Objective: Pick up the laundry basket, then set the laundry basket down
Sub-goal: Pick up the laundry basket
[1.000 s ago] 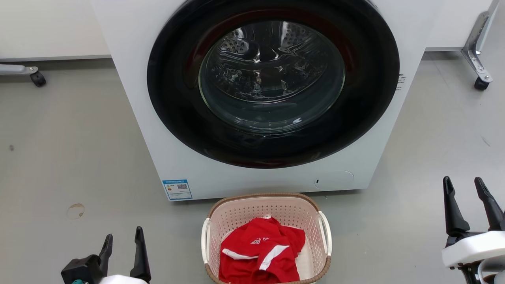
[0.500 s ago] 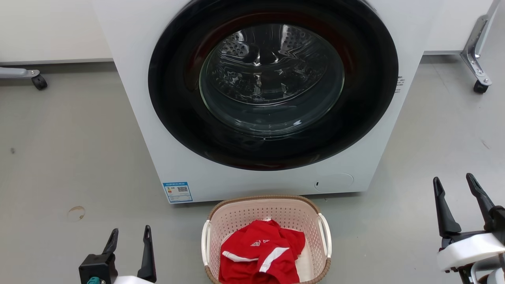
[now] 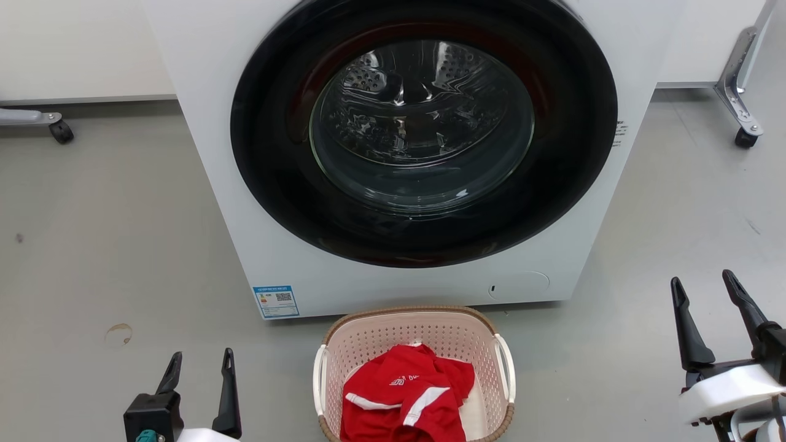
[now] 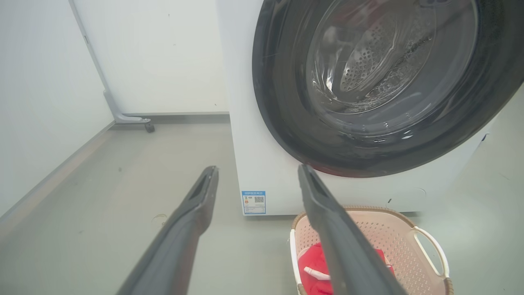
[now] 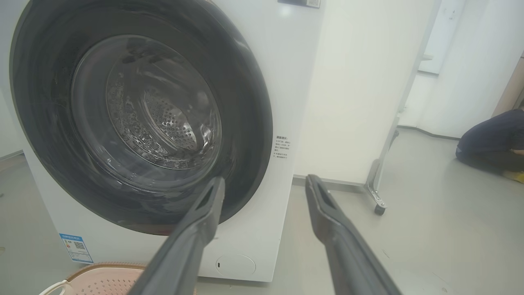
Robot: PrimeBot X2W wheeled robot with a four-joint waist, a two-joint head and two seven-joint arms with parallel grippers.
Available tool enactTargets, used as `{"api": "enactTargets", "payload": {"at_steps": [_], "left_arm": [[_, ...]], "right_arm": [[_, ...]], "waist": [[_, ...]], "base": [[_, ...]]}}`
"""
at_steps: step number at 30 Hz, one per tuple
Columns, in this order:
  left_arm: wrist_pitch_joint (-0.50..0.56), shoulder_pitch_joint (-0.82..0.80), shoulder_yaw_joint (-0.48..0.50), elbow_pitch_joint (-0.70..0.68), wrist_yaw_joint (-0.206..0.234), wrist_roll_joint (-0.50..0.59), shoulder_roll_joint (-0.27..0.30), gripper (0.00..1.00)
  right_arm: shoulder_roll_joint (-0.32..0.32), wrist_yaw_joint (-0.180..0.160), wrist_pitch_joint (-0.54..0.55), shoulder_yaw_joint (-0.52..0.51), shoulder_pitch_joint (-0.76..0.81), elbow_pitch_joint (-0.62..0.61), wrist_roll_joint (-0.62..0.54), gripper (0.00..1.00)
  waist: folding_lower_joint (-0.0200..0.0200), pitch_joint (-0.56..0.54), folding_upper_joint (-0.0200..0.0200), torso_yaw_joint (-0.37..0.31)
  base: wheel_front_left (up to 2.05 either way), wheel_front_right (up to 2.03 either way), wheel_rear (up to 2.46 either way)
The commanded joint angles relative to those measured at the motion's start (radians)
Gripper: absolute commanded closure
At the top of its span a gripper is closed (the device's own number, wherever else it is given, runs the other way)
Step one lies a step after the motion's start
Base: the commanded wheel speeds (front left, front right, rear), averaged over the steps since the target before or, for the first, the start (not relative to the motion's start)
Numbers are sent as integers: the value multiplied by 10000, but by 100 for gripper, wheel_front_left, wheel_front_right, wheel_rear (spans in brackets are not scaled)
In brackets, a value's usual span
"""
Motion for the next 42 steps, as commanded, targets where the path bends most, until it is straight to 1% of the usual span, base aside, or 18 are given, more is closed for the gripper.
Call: {"api": "enactTargets", "payload": {"at_steps": [1,7,15,20,29,34,39,42], "left_arm": [[-19,-225,346,-293,110,29,195,0],[72,-199,293,-316,118,-21,218,0],[644,-365,51,-201,-88,-175,264,0],[905,-719,-47,-109,-165,-210,268,0],[1064,-1775,-326,361,-396,-206,27,0],[1020,-2678,-416,1021,-643,-312,-204,0],[688,-3343,-398,1737,-797,-423,-456,0],[447,-3775,-390,2324,-960,-548,-663,0]], "right_arm": [[-276,46,-136,225,-438,-218,-15,0],[-276,46,-136,262,-408,-192,67,0],[-387,46,-136,646,-464,291,694,0],[-539,46,-136,874,-697,491,967,0],[-708,46,-136,1339,-1361,721,1308,0],[-756,46,-136,1454,-1763,909,1430,0],[-764,46,-136,1506,-2138,946,1675,0],[-765,46,-136,1498,-2366,1062,1821,0]], "waist": [[0,-6,0,3],[0,15,0,24],[0,431,0,134],[0,1129,0,177],[0,2569,0,160],[0,3551,0,90],[0,4405,0,22],[0,4905,0,49]], "base": [[0,0,0],[0,0,0],[0,0,0],[0,0,0],[0,0,0],[0,0,0],[0,0,0],[0,0,0]]}}
